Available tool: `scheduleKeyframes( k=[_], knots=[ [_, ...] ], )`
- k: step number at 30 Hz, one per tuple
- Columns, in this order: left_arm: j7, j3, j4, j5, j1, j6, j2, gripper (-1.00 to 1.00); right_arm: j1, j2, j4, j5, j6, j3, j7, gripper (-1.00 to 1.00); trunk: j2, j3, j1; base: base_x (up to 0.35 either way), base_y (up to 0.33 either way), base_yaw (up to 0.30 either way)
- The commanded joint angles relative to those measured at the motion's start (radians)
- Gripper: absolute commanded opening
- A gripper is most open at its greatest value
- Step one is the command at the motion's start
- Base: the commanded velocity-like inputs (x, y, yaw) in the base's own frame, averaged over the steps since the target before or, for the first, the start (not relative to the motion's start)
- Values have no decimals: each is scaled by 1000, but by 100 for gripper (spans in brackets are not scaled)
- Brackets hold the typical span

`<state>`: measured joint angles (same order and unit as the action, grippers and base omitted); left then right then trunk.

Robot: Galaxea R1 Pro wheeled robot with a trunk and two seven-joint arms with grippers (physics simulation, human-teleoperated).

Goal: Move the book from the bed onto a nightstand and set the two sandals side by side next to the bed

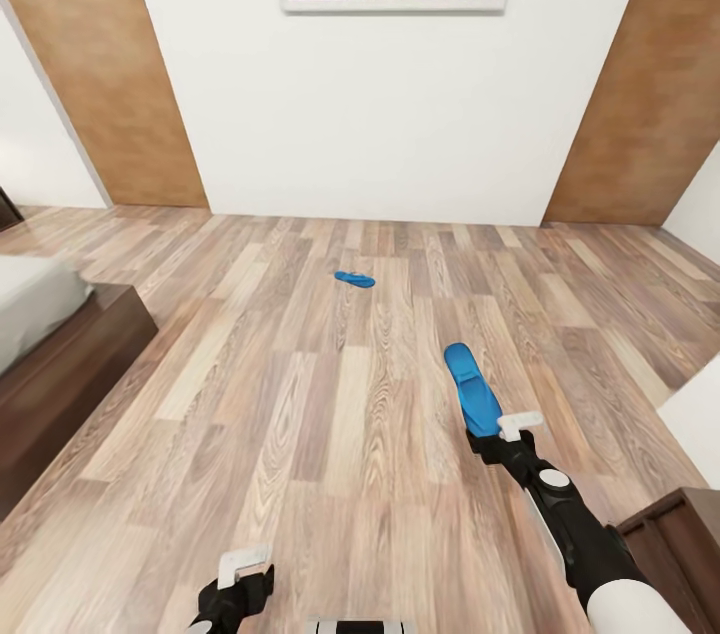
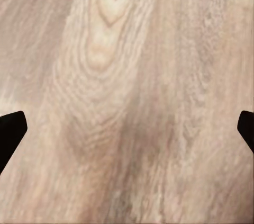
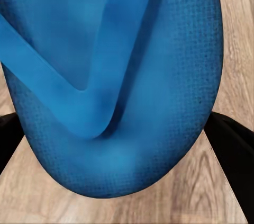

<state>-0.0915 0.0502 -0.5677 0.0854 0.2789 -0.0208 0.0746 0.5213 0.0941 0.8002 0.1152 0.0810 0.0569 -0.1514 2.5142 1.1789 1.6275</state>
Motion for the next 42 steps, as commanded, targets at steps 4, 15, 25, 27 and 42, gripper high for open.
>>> scheduleKeyframes(
  k=[4, 15, 25, 27, 42],
  knots=[
    [-1, 1, 5, 8, 0, -2, 1, 100, 0, -1, 2, 10, 5, 4, -8, -100, 0, 1, 0, 332, -29, 0],
    [-1, 1, 15, 10, 0, -2, 1, 100, 0, -1, 2, 11, 5, 3, -7, -100, 0, 1, 0, 332, 0, 0],
    [1, 1, 17, 13, 0, -2, 1, 100, 0, -1, 2, 11, 5, 3, -8, -100, 0, 1, 0, 332, 0, 0],
    [3, 2, 16, 14, 0, -2, 1, 100, 0, -1, 2, 11, 5, 3, -8, -100, 0, 1, 0, 328, 0, 0],
    [1, 6, 17, 17, 0, 9, 5, 100, 0, -2, 2, 11, 5, 1, -8, -100, 0, 1, 0, 204, 0, 0]
  ],
)
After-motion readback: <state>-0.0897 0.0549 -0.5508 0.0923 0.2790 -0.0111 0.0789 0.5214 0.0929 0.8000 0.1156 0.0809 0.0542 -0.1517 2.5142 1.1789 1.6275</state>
